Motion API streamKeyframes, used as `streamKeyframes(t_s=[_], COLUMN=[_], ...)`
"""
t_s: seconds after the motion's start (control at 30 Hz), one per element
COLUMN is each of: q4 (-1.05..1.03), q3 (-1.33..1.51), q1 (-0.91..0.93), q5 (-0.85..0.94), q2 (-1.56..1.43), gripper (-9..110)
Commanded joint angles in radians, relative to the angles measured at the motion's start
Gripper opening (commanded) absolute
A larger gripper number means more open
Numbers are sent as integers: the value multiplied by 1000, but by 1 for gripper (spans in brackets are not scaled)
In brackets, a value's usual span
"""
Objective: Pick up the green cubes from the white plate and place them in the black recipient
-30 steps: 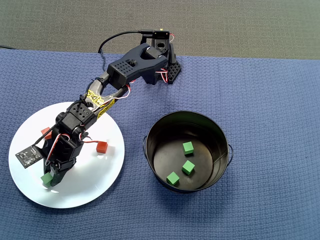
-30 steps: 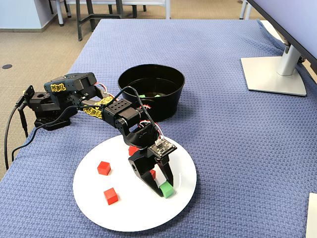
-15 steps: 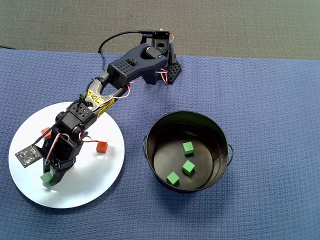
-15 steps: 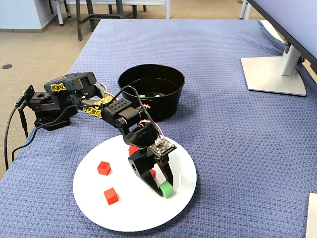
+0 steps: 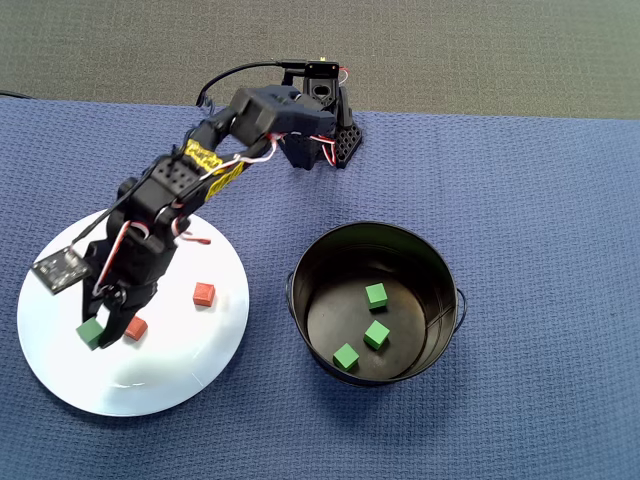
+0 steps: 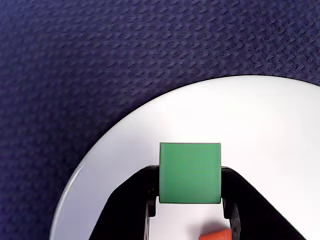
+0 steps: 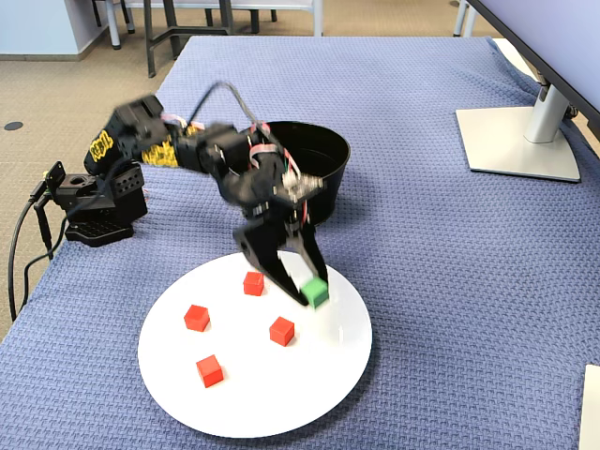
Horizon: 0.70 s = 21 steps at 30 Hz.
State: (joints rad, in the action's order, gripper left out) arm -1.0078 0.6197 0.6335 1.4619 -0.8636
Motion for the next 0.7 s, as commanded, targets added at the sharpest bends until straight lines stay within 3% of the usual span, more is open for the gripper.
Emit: streamKeyframes(t_s=[0.0, 0.3, 0.67], q4=[-23, 12, -167], q3=[135, 640, 1020], q1=[-49, -186, -594], q5=[6, -6, -161], q2=[-273, -718, -1227], gripper=[0, 0, 0])
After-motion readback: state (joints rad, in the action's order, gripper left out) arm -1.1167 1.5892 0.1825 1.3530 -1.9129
